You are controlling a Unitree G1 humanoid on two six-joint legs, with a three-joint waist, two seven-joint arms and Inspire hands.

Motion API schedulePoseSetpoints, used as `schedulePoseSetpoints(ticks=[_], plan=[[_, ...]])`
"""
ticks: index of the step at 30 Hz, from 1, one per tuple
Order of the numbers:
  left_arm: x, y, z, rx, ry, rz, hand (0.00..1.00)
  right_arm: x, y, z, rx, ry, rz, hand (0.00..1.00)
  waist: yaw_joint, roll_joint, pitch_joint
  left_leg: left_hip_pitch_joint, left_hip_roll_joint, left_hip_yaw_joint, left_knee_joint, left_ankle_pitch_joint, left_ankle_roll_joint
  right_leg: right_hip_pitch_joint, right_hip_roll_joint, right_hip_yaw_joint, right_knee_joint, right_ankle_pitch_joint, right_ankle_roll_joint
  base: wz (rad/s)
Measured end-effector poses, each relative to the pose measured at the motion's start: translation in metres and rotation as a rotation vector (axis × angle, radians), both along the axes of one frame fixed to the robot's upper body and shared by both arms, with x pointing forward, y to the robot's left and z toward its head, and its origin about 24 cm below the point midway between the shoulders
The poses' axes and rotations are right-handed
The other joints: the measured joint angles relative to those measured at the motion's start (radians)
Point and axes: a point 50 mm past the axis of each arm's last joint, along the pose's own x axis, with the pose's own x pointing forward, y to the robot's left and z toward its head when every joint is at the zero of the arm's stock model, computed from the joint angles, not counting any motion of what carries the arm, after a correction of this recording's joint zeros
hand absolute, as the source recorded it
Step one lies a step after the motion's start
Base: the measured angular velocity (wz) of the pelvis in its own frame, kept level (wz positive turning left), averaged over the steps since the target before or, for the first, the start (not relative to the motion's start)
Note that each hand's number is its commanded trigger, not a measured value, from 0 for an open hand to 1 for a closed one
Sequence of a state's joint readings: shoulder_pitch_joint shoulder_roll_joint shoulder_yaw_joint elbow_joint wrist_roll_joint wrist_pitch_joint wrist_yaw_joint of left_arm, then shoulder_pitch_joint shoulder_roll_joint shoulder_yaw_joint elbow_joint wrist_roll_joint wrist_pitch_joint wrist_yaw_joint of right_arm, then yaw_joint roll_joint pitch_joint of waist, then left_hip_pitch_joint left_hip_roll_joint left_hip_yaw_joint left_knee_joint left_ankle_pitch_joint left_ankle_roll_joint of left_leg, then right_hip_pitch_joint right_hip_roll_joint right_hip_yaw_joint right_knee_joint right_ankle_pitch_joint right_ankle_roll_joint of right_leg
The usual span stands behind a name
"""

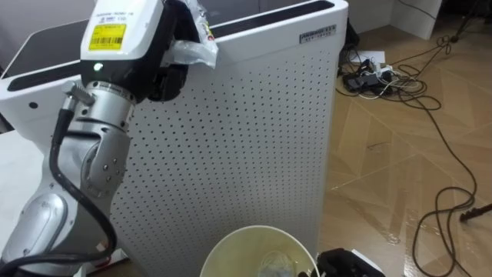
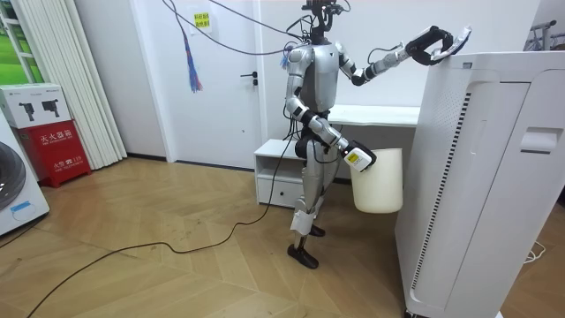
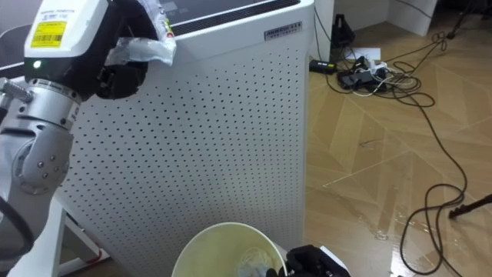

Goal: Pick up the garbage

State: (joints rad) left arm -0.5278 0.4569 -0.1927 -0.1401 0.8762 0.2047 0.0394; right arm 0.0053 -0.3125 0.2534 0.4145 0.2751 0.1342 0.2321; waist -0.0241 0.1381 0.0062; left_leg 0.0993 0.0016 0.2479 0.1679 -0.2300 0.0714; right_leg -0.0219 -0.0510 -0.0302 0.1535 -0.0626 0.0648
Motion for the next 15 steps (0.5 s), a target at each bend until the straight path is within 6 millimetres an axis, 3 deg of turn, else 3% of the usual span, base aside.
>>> schedulePoseSetpoints(ticks=[7, 10, 13, 15], plan=[[-0.002, 0.004, 0.006, -0.078, 0.004, -0.030, 1.00, 0.000, -0.002, 0.001, 0.001, -0.001, -0.004, 1.00, -0.005, -0.004, 0.0049, -0.001, 0.001, -0.004, -0.001, 0.001, -0.002, -0.006, 0.001, 0.000, 0.001, 0.000, -0.001, 0.00], [-0.005, 0.006, 0.012, -0.143, 0.008, -0.073, 1.00, 0.000, -0.001, 0.001, 0.009, 0.001, 0.004, 1.00, -0.006, -0.017, 0.0137, -0.003, 0.001, -0.008, -0.002, 0.001, -0.002, -0.006, 0.001, 0.000, -0.001, 0.000, -0.001, 0.03], [-0.012, 0.001, 0.020, -0.215, 0.013, -0.157, 1.00, 0.000, -0.001, 0.001, 0.011, 0.000, 0.004, 1.00, 0.001, -0.025, 0.0115, -0.021, 0.001, -0.016, -0.001, 0.001, -0.002, -0.017, 0.000, -0.007, -0.002, 0.000, -0.001, 0.09], [-0.025, -0.015, 0.023, -0.290, 0.050, -0.330, 1.00, 0.000, 0.000, 0.001, 0.008, 0.000, 0.005, 1.00, 0.002, -0.025, 0.0105, -0.034, 0.001, -0.031, 0.003, 0.001, -0.002, -0.022, -0.003, -0.029, -0.002, 0.000, -0.001, 0.23]])
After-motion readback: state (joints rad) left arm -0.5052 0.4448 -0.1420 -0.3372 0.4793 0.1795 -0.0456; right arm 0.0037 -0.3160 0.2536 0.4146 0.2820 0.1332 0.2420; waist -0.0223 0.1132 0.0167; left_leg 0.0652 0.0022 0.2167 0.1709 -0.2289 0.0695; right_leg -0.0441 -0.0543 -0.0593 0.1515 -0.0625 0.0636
